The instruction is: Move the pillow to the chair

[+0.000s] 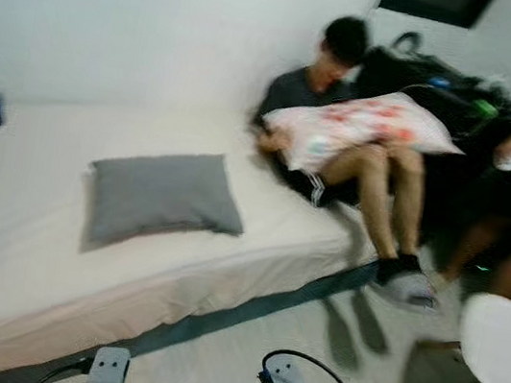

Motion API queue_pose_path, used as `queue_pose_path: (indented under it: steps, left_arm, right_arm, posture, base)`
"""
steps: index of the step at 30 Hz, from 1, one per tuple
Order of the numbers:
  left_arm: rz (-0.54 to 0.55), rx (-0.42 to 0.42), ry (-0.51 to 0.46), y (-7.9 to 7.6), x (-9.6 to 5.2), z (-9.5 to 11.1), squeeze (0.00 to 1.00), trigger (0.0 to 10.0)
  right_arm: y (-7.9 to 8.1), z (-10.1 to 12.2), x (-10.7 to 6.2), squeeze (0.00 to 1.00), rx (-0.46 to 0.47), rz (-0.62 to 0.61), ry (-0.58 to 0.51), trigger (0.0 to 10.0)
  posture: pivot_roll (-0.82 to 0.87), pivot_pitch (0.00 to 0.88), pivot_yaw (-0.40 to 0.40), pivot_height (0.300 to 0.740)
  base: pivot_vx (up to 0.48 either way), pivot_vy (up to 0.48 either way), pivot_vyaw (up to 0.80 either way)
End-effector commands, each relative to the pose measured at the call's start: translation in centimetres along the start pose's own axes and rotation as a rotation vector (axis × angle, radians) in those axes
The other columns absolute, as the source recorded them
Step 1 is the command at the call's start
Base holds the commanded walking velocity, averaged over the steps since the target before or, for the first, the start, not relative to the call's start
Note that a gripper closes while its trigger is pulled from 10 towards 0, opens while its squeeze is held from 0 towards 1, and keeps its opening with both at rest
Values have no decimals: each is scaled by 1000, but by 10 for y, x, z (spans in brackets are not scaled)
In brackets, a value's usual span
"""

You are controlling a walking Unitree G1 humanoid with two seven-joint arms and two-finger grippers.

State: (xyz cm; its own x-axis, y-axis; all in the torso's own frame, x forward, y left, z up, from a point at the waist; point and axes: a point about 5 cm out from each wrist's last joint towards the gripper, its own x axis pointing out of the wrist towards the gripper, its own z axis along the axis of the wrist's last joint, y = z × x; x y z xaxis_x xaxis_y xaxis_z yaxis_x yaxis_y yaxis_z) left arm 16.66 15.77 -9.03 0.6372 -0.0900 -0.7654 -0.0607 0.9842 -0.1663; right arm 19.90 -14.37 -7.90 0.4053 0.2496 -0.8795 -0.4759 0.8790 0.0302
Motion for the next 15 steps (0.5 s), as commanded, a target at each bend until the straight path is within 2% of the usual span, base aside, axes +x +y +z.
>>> queue_pose_path:
  steps: [1,15]
  left_arm:
    - [5,3,-12,-1,0,1,0,10000]
    - [12,9,-29,-1,0,3,0,10000]
  right_arm:
    - [-6,5,-2,0,19,-10,-32,10000]
    - [-4,21,-2,0,24,47,-105,10000]
  posture:
    - [80,31,-153,733]
    - [75,31,-152,733]
  base:
    - [0,0,0]
    - [0,0,0]
